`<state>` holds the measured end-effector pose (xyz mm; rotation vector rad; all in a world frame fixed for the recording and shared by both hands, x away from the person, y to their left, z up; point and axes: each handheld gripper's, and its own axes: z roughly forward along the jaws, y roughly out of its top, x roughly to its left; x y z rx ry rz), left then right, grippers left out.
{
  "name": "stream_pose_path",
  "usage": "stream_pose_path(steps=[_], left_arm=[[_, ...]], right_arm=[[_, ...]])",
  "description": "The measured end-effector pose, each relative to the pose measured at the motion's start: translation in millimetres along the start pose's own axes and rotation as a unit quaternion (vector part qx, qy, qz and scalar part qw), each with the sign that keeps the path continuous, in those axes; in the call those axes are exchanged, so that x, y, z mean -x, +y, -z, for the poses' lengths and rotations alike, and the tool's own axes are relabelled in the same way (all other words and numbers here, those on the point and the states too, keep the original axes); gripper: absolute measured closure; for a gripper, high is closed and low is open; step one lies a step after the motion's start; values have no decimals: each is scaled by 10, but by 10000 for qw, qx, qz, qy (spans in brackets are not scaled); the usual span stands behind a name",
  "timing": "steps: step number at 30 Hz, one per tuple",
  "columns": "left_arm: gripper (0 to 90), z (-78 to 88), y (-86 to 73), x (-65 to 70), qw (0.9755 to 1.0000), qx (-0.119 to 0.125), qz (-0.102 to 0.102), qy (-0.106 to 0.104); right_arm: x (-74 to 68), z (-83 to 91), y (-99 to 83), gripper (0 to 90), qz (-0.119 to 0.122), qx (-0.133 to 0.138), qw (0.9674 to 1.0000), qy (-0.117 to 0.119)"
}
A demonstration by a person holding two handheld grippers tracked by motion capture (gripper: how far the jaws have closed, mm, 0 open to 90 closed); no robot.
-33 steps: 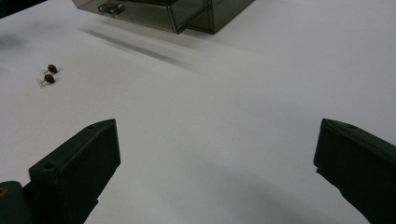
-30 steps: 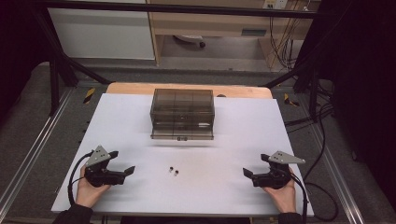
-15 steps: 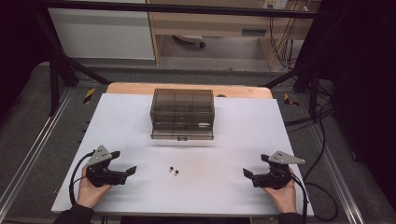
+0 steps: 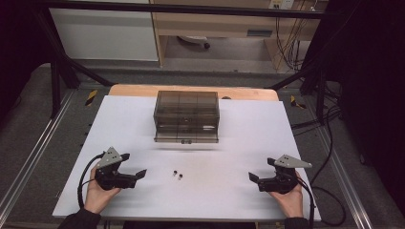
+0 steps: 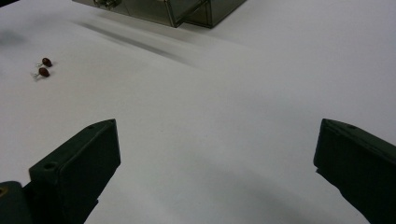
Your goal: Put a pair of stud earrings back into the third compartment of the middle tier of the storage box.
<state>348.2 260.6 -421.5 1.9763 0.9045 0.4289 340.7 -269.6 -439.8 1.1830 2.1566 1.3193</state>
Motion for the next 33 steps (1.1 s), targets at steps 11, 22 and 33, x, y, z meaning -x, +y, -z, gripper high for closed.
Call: stream_pose_path(steps=[11, 22, 33], left_arm=[[85, -116, 224, 164, 9997, -175, -166, -23], [118, -338, 293, 296, 9992, -351, -149, -132], [173, -520, 221, 462, 9968, -705, -238, -302]], right_arm=[[-3, -1, -1, 10, 14, -28, 10000, -21], [-5, 2, -1, 9, 21, -18, 10000, -30], [-7, 1, -3, 8, 23, -42, 10000, -37]])
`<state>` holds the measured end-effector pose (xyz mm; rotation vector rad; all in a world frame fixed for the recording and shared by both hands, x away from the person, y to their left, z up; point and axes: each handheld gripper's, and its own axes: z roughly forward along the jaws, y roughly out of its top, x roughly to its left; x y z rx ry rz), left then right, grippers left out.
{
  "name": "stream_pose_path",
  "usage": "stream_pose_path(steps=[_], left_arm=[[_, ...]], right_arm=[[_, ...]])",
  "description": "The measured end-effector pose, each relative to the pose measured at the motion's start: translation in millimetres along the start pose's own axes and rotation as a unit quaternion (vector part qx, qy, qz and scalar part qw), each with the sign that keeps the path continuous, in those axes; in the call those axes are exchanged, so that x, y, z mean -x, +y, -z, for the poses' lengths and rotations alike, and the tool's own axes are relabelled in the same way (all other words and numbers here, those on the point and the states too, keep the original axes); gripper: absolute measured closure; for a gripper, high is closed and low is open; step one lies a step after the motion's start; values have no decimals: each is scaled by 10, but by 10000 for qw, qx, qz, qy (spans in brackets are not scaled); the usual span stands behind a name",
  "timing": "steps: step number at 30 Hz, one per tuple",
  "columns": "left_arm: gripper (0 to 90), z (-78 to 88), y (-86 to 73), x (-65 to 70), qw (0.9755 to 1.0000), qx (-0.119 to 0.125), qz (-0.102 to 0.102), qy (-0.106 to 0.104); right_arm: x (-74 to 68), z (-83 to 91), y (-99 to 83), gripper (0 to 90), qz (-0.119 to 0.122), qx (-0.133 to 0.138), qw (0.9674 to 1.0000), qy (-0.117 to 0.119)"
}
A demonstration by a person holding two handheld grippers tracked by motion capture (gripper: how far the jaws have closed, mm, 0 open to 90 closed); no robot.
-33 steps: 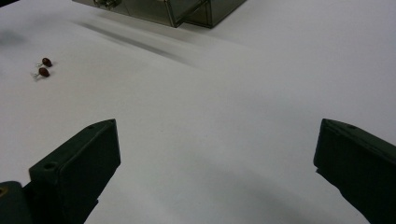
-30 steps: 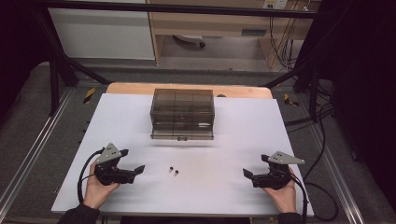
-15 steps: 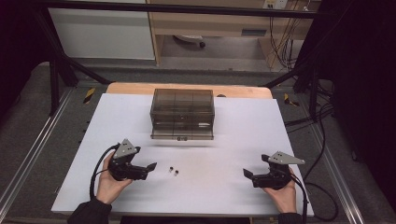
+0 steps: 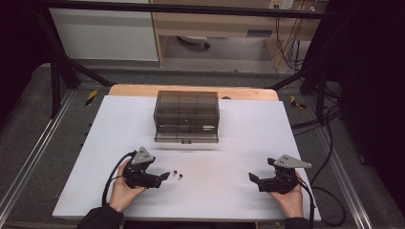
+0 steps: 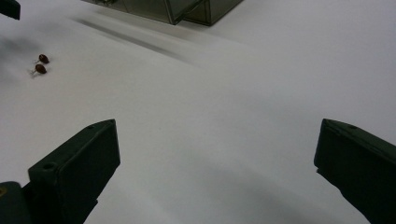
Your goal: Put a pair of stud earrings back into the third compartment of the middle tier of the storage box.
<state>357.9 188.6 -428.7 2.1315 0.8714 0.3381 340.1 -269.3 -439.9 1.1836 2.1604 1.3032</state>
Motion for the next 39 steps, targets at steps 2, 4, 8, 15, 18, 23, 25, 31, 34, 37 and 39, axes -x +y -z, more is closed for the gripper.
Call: stream_pose_path(steps=[2, 4, 8, 15, 18, 23, 25, 31, 34, 37, 39], left_arm=[[198, -12, -5, 12, 10000, -15, -9, 5], [221, -35, -16, 30, 10000, -56, -7, 20], [274, -71, -28, 50, 9999, -112, 38, -7], [416, -147, 3, 105, 9996, -183, 212, -102], [455, -194, 23, 124, 9991, -199, 327, -175], [513, -240, 31, 145, 9988, -193, 421, -133], [536, -252, 32, 149, 9987, -175, 456, -131], [619, -314, 42, 191, 9989, -215, 417, -3], [649, -331, 38, 217, 9990, -237, 366, 5], [686, -351, 29, 239, 9991, -286, 319, 33], [716, -367, 23, 248, 9989, -323, 333, 21]], right_arm=[[0, 1, 0, 8, -9, -4, 10000, 0], [2, 2, 0, 8, -7, -4, 10000, -3], [1, -7, -3, 9, 25, -34, 10000, -1], [0, -7, -3, 9, 23, -31, 10000, -1], [2, -6, -3, 9, 25, -32, 10000, 0], [4, -7, -2, 9, 22, -34, 10000, -4], [5, -9, -2, 9, 19, -29, 10000, -9], [8, -13, -3, 9, 19, -33, 10000, -14], [4, -9, -3, 9, 29, -31, 10000, -8], [5, -10, -3, 9, 29, -36, 10000, -7], [4, -9, -4, 9, 31, -38, 10000, -8]])
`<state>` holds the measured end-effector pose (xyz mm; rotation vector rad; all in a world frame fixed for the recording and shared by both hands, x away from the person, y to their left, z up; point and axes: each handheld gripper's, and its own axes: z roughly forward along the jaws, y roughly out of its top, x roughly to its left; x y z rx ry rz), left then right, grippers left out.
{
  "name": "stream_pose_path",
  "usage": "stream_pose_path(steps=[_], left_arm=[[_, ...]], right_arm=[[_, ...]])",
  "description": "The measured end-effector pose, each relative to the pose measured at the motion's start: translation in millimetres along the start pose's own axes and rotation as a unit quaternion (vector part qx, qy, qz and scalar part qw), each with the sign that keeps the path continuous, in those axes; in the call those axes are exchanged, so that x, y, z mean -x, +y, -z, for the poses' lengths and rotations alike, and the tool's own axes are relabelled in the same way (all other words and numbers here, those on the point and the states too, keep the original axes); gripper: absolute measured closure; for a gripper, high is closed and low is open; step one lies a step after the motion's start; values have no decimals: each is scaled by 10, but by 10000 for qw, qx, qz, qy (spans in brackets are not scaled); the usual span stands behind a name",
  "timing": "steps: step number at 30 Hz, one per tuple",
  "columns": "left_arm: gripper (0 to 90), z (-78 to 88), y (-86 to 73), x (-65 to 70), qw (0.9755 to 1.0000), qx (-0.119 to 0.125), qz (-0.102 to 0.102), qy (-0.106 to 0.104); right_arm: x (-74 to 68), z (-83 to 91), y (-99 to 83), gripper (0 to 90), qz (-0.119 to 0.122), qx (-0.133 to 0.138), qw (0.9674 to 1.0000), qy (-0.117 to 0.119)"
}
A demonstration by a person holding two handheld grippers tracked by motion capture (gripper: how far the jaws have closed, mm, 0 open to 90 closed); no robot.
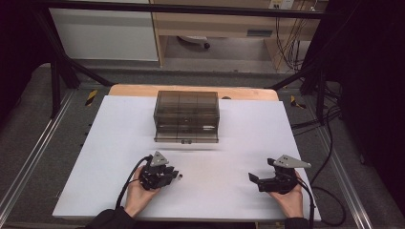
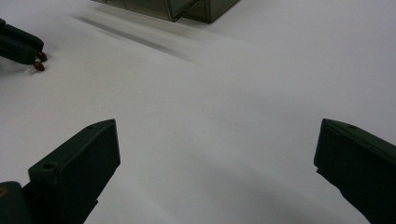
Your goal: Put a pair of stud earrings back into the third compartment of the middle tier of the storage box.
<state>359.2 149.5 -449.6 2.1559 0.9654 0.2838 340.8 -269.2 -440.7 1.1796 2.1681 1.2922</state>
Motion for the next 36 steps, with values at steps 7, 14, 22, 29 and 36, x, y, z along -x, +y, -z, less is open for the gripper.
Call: stream_pose_path(steps=[7, 14, 22, 29, 36], left_arm=[[797, -7, -12, 14, 9999, 2, -27, 112], [812, 0, -12, -6, 10000, 17, 94, 23], [817, 90, 11, -45, 9998, 152, 111, 30], [819, 153, 39, -61, 9998, 209, 71, 31], [820, 218, 106, -69, 9998, 177, 17, 15]], right_arm=[[1, 6, 1, 8, -12, -3, 10000, -2], [-2, 3, 0, 8, -9, -8, 10000, 1], [-7, -4, -3, 8, -2, -36, 10000, 29], [-9, -8, -4, 9, -8, -48, 10000, 28], [-13, -15, -7, 9, -11, -69, 10000, 13]])
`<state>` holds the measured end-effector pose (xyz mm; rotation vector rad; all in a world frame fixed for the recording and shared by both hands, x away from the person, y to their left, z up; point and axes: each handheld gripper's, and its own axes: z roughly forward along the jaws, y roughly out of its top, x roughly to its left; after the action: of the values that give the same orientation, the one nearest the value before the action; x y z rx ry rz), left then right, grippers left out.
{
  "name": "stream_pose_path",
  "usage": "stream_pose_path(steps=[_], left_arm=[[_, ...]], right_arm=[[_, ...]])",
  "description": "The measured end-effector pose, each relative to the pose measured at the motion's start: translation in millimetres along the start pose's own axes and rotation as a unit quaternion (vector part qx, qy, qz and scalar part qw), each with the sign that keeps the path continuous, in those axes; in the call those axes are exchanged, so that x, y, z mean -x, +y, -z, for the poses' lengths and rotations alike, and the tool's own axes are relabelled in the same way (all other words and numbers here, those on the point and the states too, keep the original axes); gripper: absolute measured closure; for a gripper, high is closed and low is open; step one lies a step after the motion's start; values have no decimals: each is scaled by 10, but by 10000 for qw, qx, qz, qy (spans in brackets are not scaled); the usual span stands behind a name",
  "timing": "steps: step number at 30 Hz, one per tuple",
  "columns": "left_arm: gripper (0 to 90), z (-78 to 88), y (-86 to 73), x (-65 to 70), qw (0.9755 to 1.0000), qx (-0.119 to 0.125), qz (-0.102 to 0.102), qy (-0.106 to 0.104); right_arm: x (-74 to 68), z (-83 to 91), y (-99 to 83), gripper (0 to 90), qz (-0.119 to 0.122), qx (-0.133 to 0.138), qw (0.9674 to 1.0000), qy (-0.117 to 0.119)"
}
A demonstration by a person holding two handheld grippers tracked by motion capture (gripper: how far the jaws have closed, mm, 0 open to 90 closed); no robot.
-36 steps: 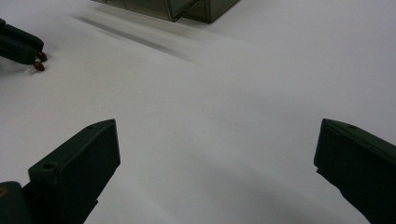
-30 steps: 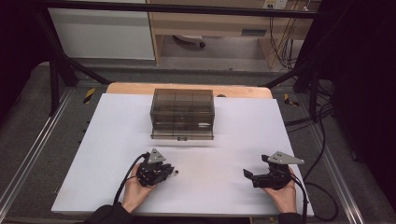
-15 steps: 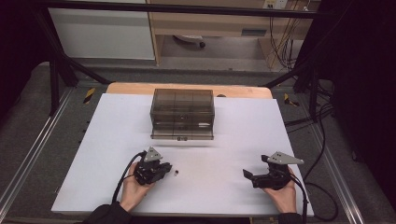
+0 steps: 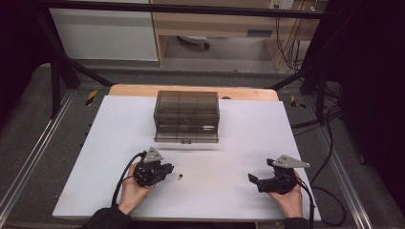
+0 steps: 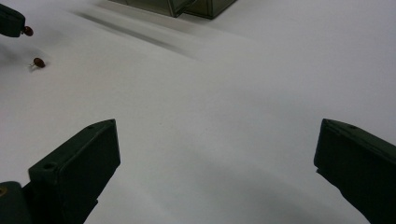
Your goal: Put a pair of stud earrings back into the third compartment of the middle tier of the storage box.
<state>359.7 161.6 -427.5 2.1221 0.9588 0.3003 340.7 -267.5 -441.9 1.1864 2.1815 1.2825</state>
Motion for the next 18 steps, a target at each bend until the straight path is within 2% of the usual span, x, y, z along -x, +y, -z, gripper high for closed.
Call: stream_pose_path(steps=[4, 18], left_arm=[[821, 18, 70, -13, 10000, -24, -45, 1], [821, -18, 250, -38, 9999, -109, 8, -109]], right_arm=[[1, 2, 0, 9, 1, 2, 10000, 6], [0, -10, -4, 9, 39, -51, 10000, 29]])
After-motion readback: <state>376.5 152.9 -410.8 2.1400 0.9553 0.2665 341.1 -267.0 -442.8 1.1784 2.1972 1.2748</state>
